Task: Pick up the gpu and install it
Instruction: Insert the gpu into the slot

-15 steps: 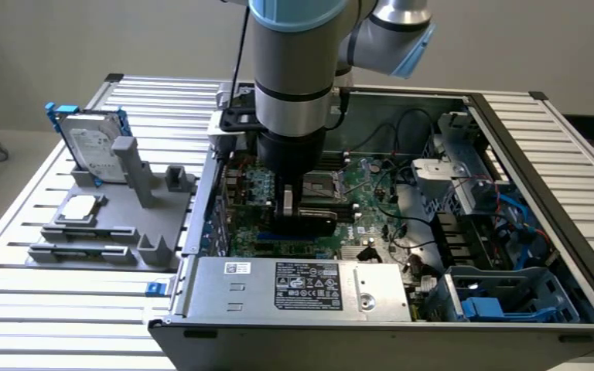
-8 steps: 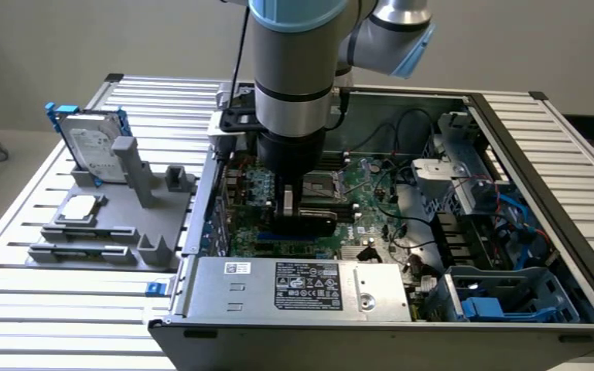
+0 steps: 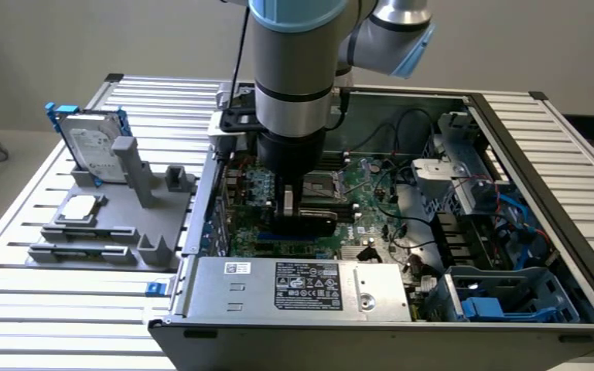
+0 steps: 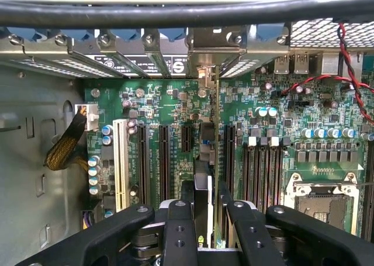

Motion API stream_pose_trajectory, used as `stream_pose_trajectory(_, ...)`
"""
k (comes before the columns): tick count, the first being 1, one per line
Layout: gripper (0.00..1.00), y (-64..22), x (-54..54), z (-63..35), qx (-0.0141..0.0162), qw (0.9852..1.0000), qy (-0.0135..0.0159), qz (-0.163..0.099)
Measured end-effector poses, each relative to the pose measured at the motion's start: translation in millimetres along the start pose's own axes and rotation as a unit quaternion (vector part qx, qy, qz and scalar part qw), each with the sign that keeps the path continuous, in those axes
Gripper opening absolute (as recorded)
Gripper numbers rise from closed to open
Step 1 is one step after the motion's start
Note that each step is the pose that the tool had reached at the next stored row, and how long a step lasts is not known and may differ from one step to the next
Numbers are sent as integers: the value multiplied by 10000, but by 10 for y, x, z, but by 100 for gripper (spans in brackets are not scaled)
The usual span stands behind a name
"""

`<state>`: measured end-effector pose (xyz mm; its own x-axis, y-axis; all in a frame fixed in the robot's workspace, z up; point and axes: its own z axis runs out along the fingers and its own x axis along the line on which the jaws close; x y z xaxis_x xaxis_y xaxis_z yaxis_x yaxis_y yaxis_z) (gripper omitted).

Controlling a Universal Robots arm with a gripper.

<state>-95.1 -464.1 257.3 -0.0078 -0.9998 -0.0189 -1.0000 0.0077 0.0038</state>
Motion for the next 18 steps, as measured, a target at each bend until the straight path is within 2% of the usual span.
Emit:
stream_pose_trajectory(12, 26, -7, 5, 6, 0, 10000, 2, -1)
stream_pose_trajectory(18, 26, -7, 6, 44, 3, 10000, 4, -1)
